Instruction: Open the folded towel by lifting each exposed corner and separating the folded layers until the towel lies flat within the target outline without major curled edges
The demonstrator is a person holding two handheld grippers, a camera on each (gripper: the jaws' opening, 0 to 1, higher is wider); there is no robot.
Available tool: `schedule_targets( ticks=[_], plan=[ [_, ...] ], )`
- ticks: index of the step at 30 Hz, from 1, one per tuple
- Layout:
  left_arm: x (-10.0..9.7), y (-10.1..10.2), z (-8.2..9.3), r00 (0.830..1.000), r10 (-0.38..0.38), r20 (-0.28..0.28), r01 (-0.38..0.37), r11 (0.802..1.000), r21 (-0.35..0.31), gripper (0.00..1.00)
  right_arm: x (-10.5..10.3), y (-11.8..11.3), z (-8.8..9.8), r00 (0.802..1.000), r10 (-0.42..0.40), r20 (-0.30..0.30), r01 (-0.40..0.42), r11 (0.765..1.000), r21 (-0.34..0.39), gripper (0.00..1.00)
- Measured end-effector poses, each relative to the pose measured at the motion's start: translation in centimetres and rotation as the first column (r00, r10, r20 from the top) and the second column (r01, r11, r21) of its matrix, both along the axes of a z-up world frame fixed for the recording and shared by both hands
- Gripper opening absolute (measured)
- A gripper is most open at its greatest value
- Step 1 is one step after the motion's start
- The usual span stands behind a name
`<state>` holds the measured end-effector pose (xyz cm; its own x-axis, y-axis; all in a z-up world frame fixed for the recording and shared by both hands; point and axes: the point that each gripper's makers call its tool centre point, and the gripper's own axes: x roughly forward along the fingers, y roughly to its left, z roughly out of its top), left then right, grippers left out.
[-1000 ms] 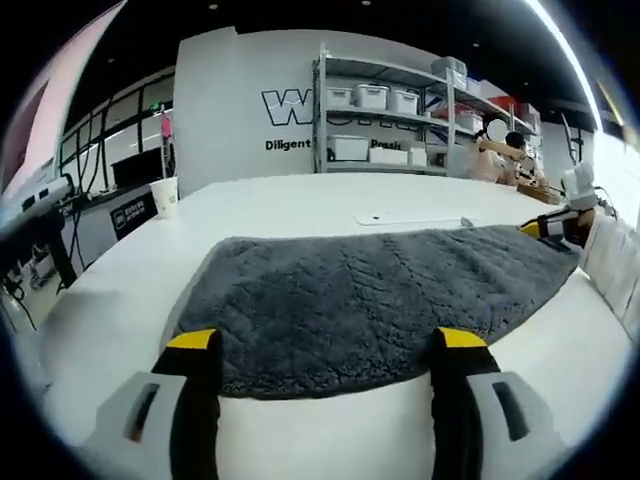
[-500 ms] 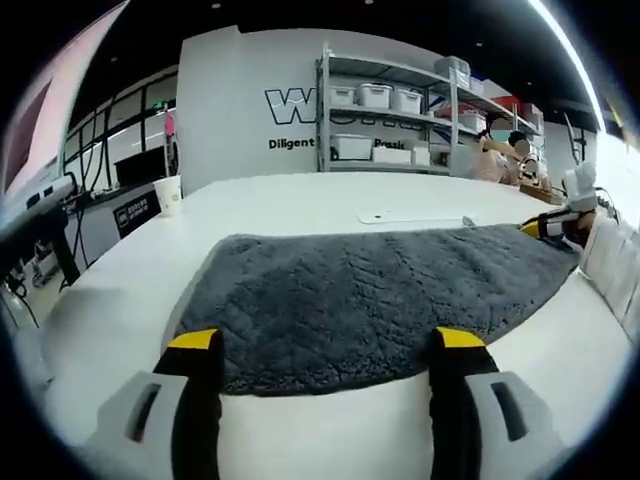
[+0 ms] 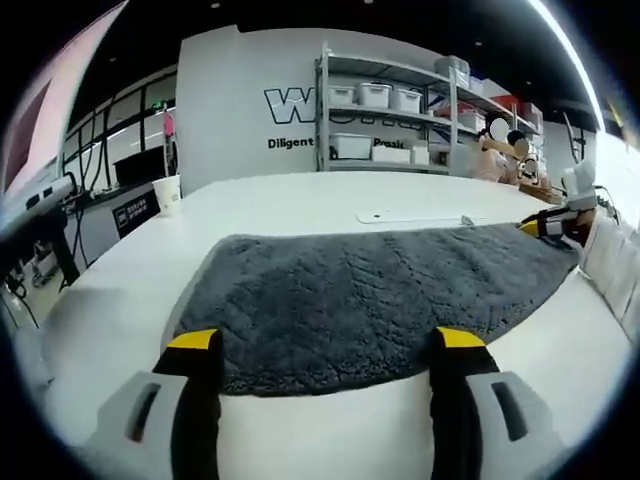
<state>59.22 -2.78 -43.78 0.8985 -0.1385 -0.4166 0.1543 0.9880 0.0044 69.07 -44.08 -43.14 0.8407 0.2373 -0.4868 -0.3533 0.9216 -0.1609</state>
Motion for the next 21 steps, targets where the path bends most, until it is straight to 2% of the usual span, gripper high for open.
schedule_targets(
  ticks=[3, 7, 9, 11, 14, 21],
  plan=[
    [0.0, 0.0, 0.0, 1.0, -0.001, -0.001, 0.001, 1.0, 0.0, 0.85, -0.3, -0.6, 0.8, 1.0, -0.007, 0.005, 0.007, 1.0, -0.002, 0.3],
    [0.1, 0.0, 0.0, 1.0, -0.004, -0.004, 0.004, 1.0, 0.0, 0.85, -0.2, -2.0, 2.8, 0.998, -0.042, 0.052, 0.036, 0.994, 0.104, 0.28],
    [0.0, -0.1, 0.0, 1.0, -0.004, -0.003, 0.004, 1.0, 0.0, 0.85, -0.3, -3.1, 2.8, 0.997, -0.063, 0.054, 0.057, 0.994, 0.098, 0.27],
    [0.0, -0.1, 0.0, 1.0, -0.006, -0.005, 0.006, 1.0, 0.001, 0.85, -0.4, -4.9, 2.3, 0.995, -0.091, 0.046, 0.088, 0.994, 0.063, 0.26],
    [0.0, -0.1, 0.0, 1.0, -0.007, -0.005, 0.007, 1.0, 0.0, 0.85, -0.6, -7.5, 1.9, 0.987, -0.153, 0.039, 0.15, 0.986, 0.065, 0.26],
    [-0.1, -0.1, -0.1, 1.0, -0.007, -0.007, 0.007, 1.0, 0.0, 0.85, -1.2, -11.5, 2.7, 0.972, -0.223, 0.068, 0.22, 0.974, 0.054, 0.22]
  ],
)
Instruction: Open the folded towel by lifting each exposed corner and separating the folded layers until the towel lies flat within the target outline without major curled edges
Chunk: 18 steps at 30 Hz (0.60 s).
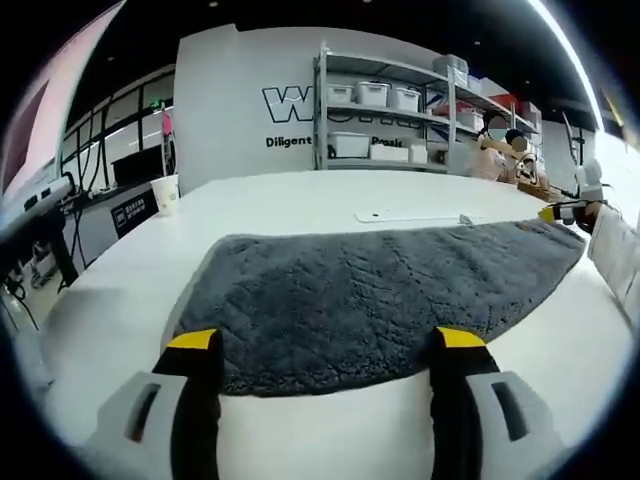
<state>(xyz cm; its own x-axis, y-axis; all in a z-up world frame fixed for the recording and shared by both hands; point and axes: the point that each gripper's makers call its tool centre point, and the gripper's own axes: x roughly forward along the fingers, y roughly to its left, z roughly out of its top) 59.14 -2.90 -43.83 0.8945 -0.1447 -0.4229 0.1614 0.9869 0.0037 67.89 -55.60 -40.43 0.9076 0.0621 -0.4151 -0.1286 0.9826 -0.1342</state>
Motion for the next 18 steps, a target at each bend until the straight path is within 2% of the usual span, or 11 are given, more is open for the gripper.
schedule_targets(
  ticks=[5, 12, 18],
  plan=[
    [0.0, 0.0, 0.0, 1.0, 0.0, 0.0, 0.0, 1.0, 0.0, 0.85, -0.2, -1.6, -1.6, 0.999, -0.023, -0.044, 0.023, 1.0, -0.013, 0.23],
    [0.0, 0.0, 0.0, 1.0, 0.0, -0.002, 0.0, 1.0, 0.001, 0.85, -0.2, -3.0, -2.6, 0.997, -0.047, -0.068, 0.047, 0.999, 0.004, 0.22],
    [0.1, 0.0, 0.0, 1.0, 0.001, 0.0, -0.001, 1.0, 0.002, 0.85, -0.3, -2.9, -3.3, 0.995, -0.046, -0.084, 0.05, 0.998, 0.046, 0.2]
  ],
)
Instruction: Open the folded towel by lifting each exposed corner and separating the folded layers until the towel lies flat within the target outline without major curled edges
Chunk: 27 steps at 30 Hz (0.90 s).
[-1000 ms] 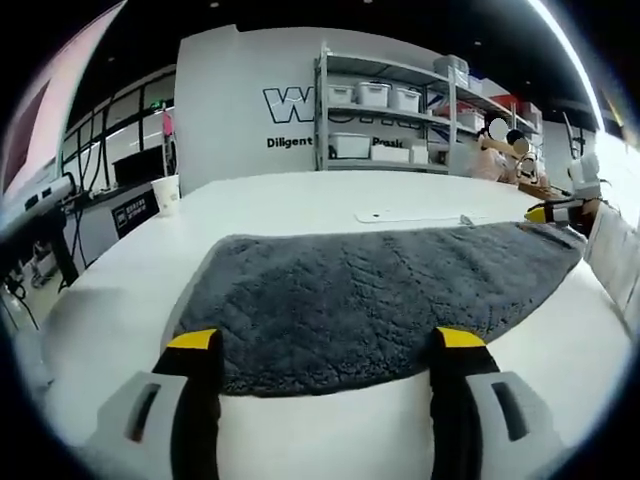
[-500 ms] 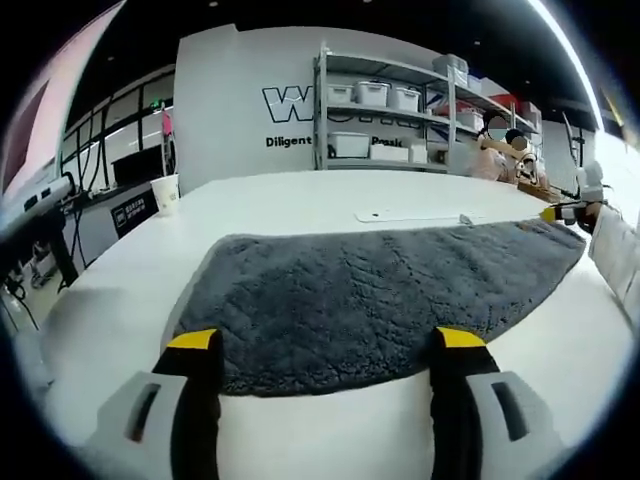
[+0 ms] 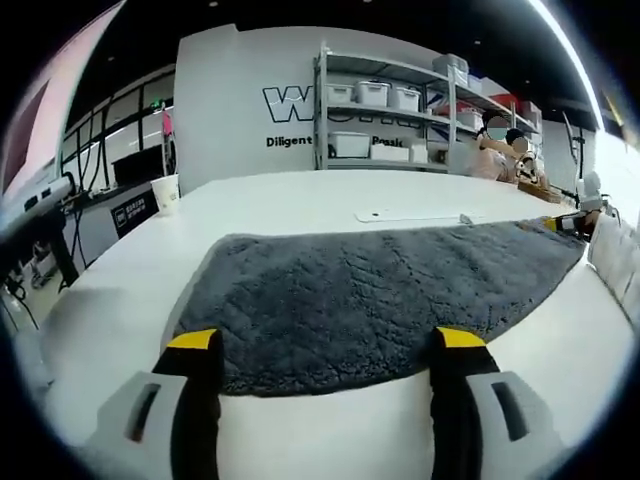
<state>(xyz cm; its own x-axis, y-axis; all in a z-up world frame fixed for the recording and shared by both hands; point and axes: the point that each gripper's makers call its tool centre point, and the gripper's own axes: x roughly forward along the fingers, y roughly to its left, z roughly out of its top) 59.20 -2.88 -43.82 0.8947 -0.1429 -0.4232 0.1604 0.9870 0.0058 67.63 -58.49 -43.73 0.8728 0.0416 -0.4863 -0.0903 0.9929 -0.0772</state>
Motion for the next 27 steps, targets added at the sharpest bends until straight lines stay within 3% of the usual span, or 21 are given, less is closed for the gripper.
schedule_targets(
  ticks=[7, 11, 22, 27],
  plan=[
    [-0.1, 0.0, 0.0, 1.0, 0.001, 0.003, -0.001, 1.0, -0.003, 0.85, -0.1, -0.3, -0.1, 1.0, -0.008, -0.001, 0.008, 1.0, -0.025, 0.2],
    [0.0, 0.0, 0.0, 1.0, -0.001, 0.003, 0.001, 1.0, -0.002, 0.85, -0.2, -0.8, 0.0, 1.0, -0.016, -0.004, 0.015, 0.994, -0.107, 0.22],
    [-0.2, -0.3, 0.0, 1.0, -0.009, -0.002, 0.009, 1.0, -0.001, 0.85, -0.1, -1.6, 0.1, 0.999, -0.037, 0.007, 0.037, 0.988, -0.149, 0.22],
    [-0.2, -0.3, 0.0, 1.0, -0.01, -0.005, 0.01, 1.0, -0.001, 0.85, 0.0, -0.8, 0.1, 1.0, -0.018, -0.001, 0.018, 0.984, -0.175, 0.14]
  ],
)
